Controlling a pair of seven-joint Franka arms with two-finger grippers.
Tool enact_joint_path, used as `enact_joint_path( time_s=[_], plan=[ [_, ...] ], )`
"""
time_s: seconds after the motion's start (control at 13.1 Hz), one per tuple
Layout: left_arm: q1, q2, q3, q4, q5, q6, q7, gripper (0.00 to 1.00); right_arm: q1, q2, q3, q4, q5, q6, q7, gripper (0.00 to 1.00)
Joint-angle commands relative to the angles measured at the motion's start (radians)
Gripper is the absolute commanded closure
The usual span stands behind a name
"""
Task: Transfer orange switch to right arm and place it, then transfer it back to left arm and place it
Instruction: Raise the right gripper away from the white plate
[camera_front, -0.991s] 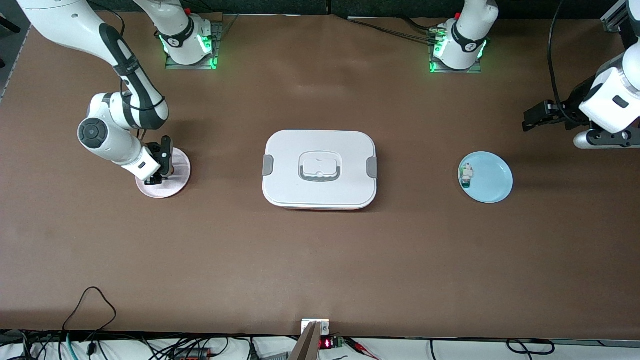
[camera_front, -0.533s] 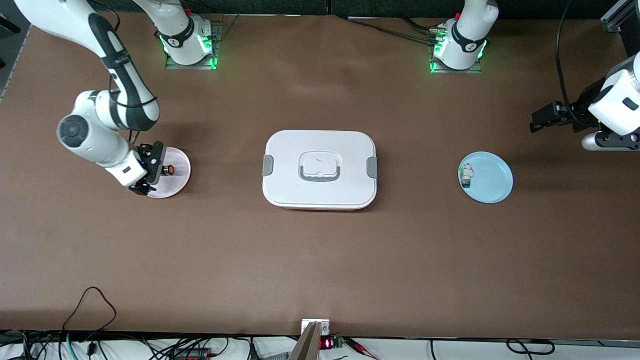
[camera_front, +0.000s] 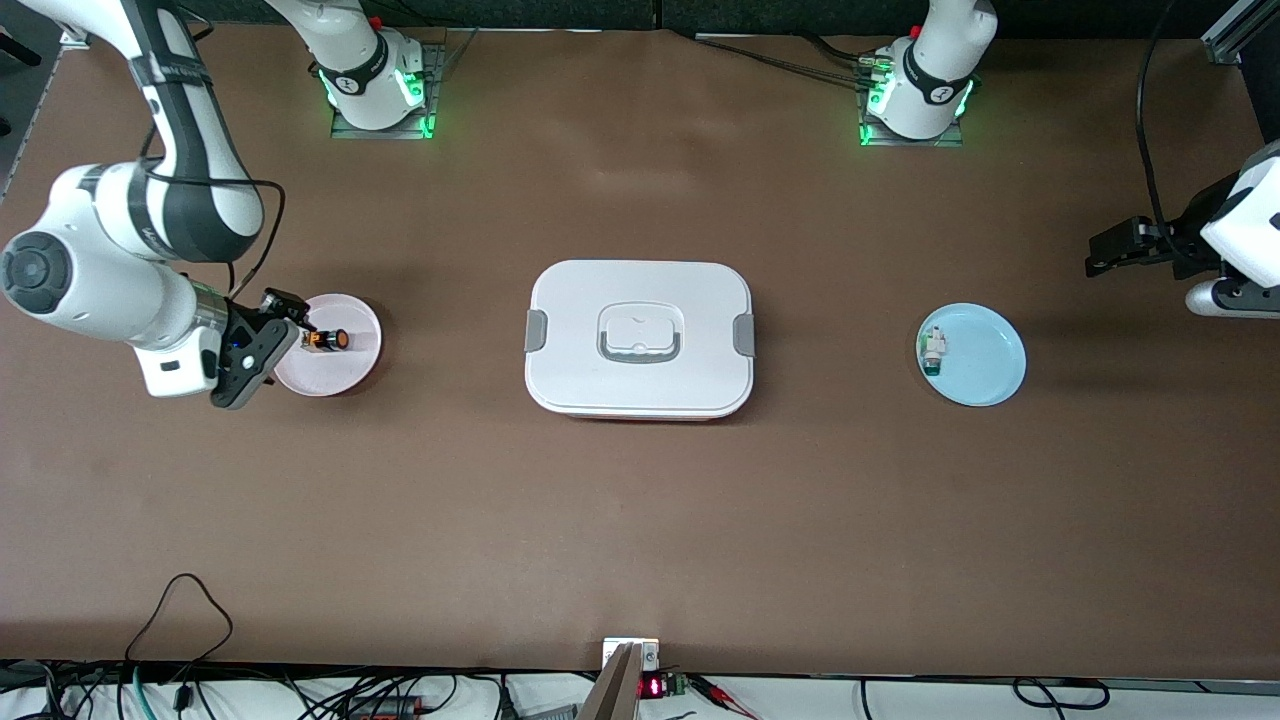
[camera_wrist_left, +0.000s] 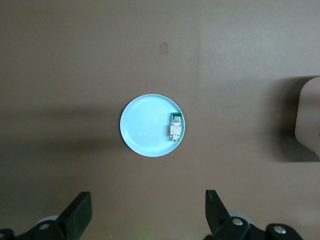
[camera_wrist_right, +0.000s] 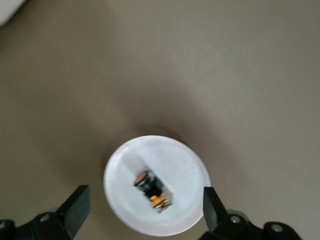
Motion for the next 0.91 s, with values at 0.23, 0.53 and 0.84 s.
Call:
enact_joint_path(
  time_s=[0.23, 0.53, 0.84],
  plan=[
    [0.001, 0.015, -0.007, 0.032, 0.016, -0.010, 0.010, 0.00, 0.031, -0.037, -0.002, 0.183, 0.019, -0.289, 0.576, 0.00],
    [0.050, 0.020, -0.055, 0.040, 0.011, -0.010, 0.010, 0.00, 0.034, -0.048, -0.008, 0.379, 0.008, -0.557, 0.805, 0.00],
    [0.060, 0.014, -0.081, 0.037, 0.011, -0.031, -0.046, 0.00, 0.037, -0.074, -0.163, 0.454, 0.002, -0.586, 0.783, 0.00]
  ],
)
